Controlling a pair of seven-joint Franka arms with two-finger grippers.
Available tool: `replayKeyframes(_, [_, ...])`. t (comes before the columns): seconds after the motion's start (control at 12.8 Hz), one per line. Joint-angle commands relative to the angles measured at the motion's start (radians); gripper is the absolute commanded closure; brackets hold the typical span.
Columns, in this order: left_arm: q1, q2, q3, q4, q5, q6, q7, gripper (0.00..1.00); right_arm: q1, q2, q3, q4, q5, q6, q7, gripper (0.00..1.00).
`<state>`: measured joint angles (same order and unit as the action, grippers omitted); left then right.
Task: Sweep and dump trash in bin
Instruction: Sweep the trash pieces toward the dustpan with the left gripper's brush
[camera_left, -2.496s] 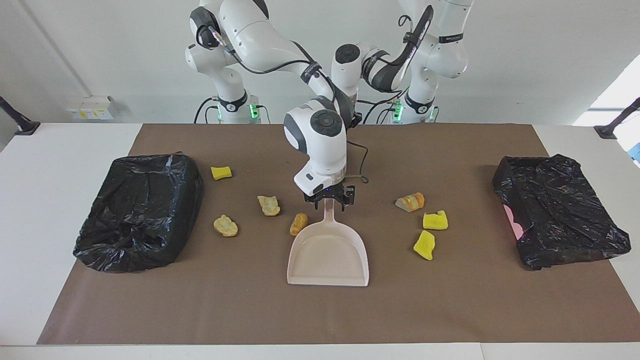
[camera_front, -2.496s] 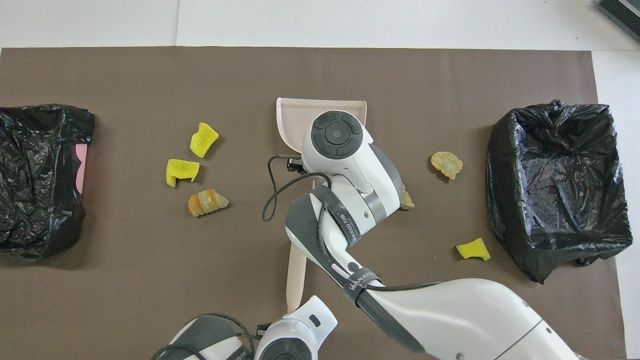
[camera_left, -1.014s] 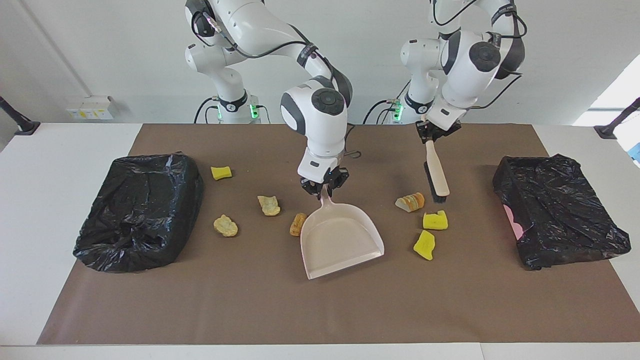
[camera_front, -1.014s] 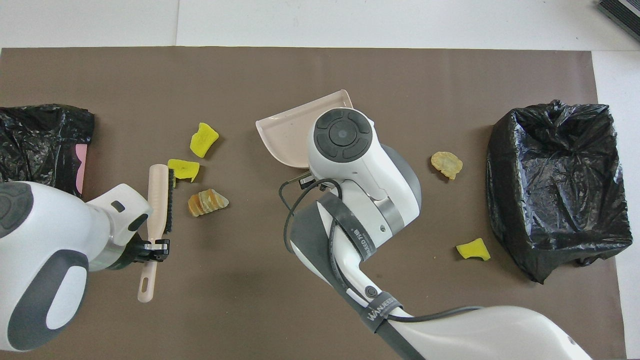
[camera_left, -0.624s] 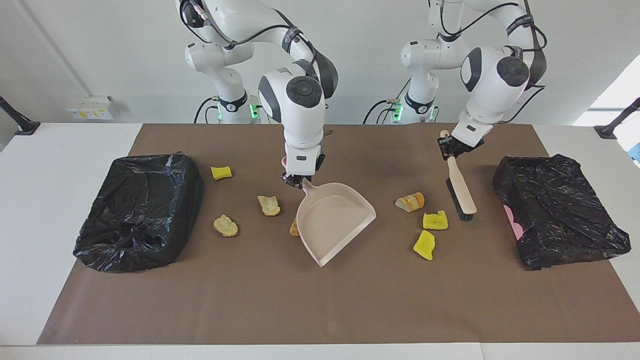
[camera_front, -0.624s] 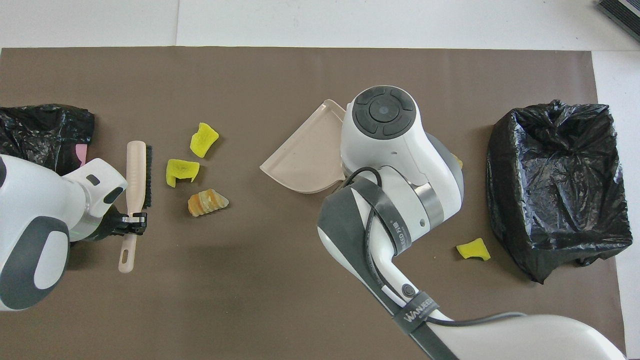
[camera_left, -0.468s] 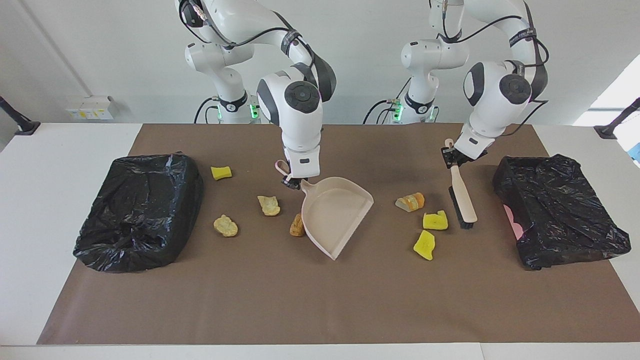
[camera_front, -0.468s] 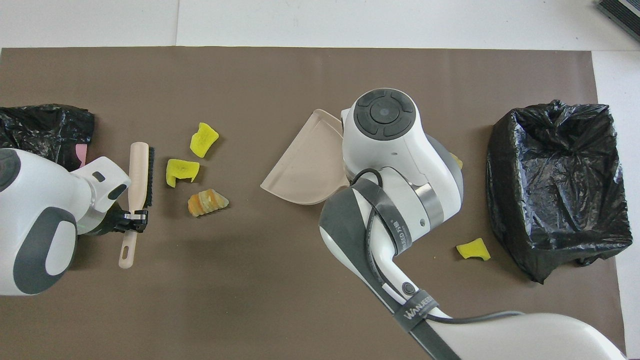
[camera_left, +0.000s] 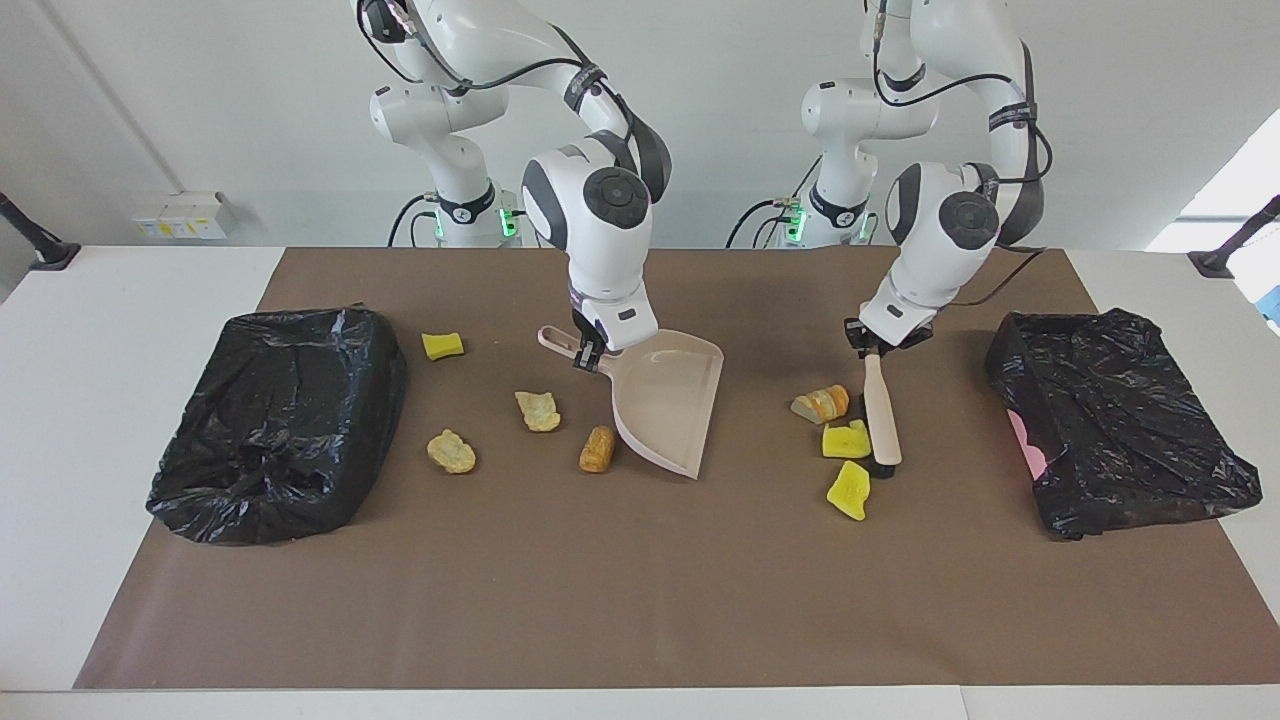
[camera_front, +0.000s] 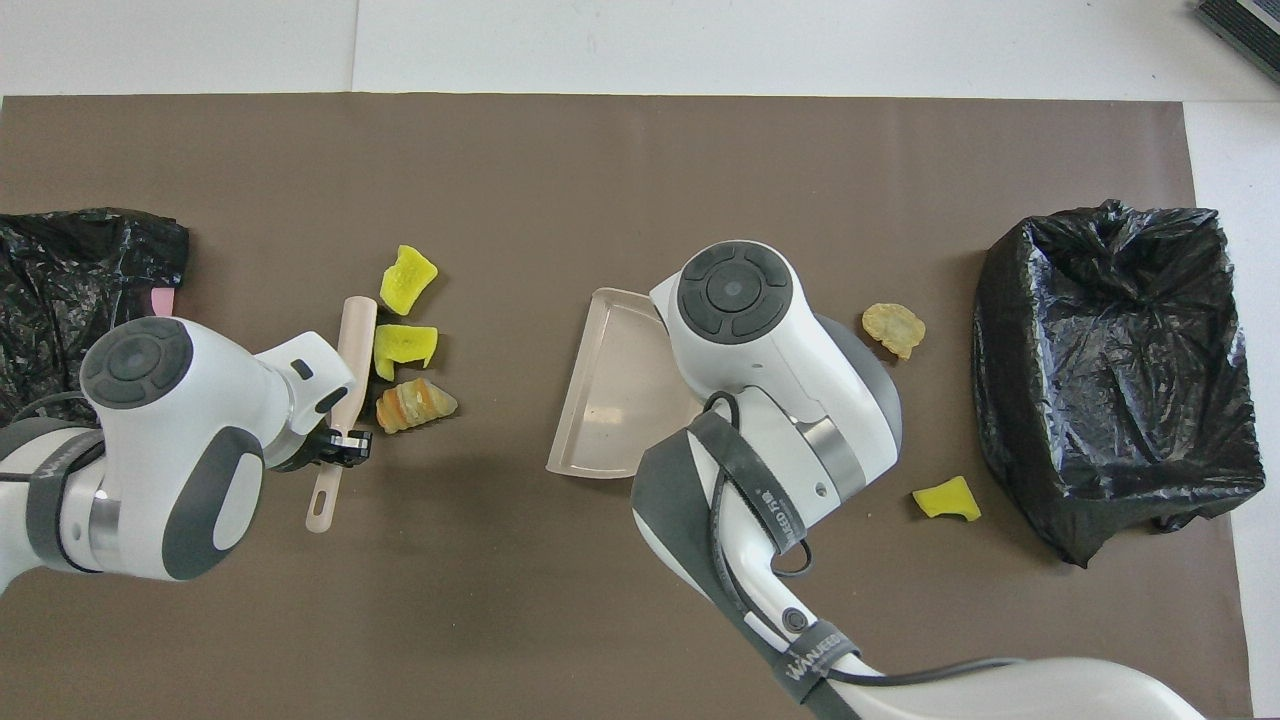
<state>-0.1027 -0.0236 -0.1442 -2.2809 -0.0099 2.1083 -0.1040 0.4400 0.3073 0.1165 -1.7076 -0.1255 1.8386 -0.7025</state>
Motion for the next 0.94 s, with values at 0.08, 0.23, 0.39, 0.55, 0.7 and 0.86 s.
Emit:
replayKeyframes(0.08, [-0.107,-0.024,0.008,-0.02,-0.03,0.029,-0.026,1.0,0.009,0.018,0.005,-0.081,-0.049,0.111,-0.034,1.0])
replayKeyframes(0.23, [-0.129,-0.021,0.009,0.015,-0.03,-0.007,-0.088,1.0,0.017,0.019,0.005,-0.112,-0.049,0.169,-0.034,1.0])
replayKeyframes(0.39, [-0.097,-0.023,0.014,0.096,-0.022,-0.053,-0.057,1.0,0.019,0.03,0.005,-0.122,-0.049,0.203,-0.034,1.0])
replayKeyframes(0.55, [-0.036,0.06,0.014,0.209,0.0,-0.042,0.059,1.0,0.022,0.03,0.005,-0.135,-0.049,0.215,-0.034,1.0])
replayKeyframes(0.7, [0.001,0.138,0.012,0.326,0.129,-0.051,0.128,1.0,0.02,0.029,0.005,-0.138,-0.049,0.215,-0.034,1.0])
replayKeyframes(0.86, [0.037,0.203,0.012,0.389,0.157,-0.031,0.148,1.0,0.02,0.029,0.005,-0.141,-0.049,0.215,-0.034,1.0])
